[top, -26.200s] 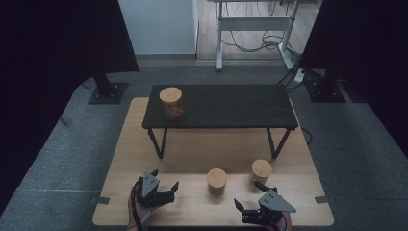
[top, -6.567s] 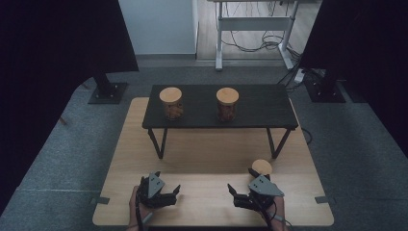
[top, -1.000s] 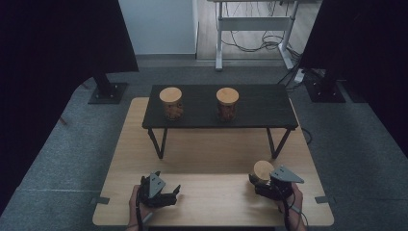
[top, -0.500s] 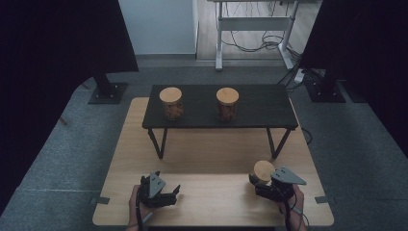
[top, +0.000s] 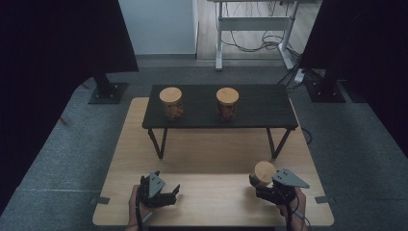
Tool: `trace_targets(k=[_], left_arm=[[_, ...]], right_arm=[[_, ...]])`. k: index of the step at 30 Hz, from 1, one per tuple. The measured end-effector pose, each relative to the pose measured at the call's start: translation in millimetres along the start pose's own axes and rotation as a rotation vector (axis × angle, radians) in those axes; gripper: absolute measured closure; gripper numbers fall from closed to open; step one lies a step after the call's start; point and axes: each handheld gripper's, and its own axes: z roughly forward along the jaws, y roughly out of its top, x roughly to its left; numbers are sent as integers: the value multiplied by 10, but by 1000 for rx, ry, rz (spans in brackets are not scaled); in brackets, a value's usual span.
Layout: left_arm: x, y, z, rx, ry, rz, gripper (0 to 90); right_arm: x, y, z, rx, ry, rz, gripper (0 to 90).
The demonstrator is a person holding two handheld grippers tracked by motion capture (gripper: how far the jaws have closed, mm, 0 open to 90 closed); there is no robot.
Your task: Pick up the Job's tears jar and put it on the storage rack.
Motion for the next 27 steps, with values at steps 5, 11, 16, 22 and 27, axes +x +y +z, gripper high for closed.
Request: trace_targets(k=[5, 11, 16, 22, 27], left_arm=[[10, -6, -4, 1, 3, -5, 78], [12, -10, 0, 3, 3, -7, 78], [7, -10, 1, 4, 4, -5, 77], [7, -11, 6, 4, 4, -3, 77], [19, -11, -2, 3, 7, -8, 77]], right_arm=[[24, 63, -39, -12, 6, -7, 249], [32, 118, -123, -36, 7, 6, 249], [25, 184, -180, -59, 30, 26, 249], [32, 314, -202, -60, 34, 14, 248], [56, 416, -204, -56, 44, -5, 248]])
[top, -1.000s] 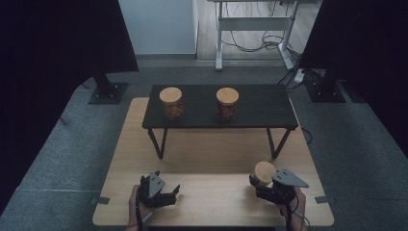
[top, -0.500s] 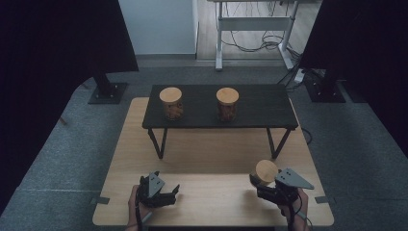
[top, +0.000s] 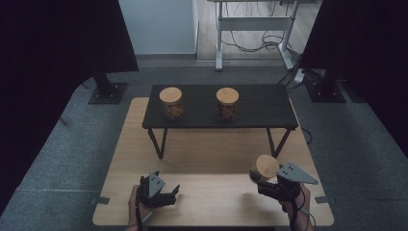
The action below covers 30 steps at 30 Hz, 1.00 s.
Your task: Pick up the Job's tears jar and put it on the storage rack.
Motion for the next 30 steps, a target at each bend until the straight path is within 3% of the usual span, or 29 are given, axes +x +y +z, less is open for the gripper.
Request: trace_targets(k=[16, 30], left_arm=[[1, -1, -1, 2, 3, 3, 77], [-1, -4, 4, 2, 5, 5, 77]], right_arm=[[6, 269, -123, -19, 4, -26, 249], [-51, 426, -191, -43, 5, -16, 249]])
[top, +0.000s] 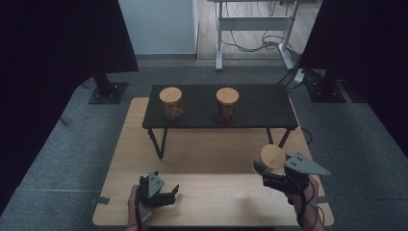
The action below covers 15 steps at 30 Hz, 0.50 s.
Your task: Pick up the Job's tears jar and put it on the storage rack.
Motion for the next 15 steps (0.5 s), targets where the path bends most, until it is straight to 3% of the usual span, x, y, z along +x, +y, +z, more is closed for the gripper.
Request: trace_targets(k=[15], left_arm=[[1, 0, 2, 2, 3, 4, 75]], right_arm=[[-12, 65, 24, 3, 0, -1, 248]])
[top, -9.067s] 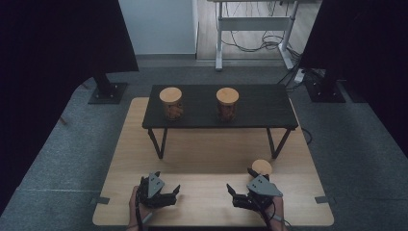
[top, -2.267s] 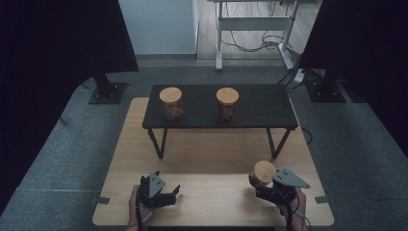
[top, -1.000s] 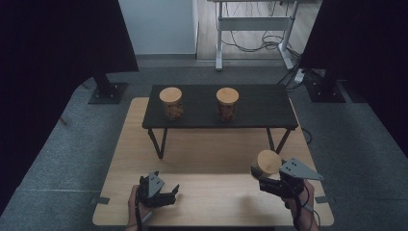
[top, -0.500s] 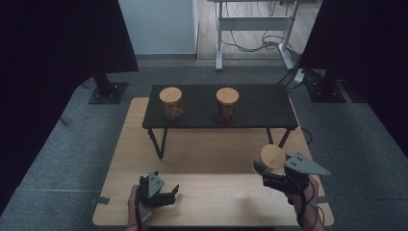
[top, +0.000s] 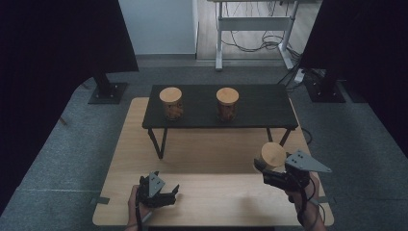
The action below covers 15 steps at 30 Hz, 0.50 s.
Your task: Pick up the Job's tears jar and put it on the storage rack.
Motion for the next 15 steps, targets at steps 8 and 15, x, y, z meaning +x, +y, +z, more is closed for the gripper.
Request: trace_targets(k=[8, 15], left_arm=[[2, 0, 0, 1, 2, 2, 75], [3, 0, -1, 1, 3, 2, 75]], right_arm=[[7, 101, 50, -11, 9, -3, 249], [-10, 190, 99, -14, 14, -8, 249]])
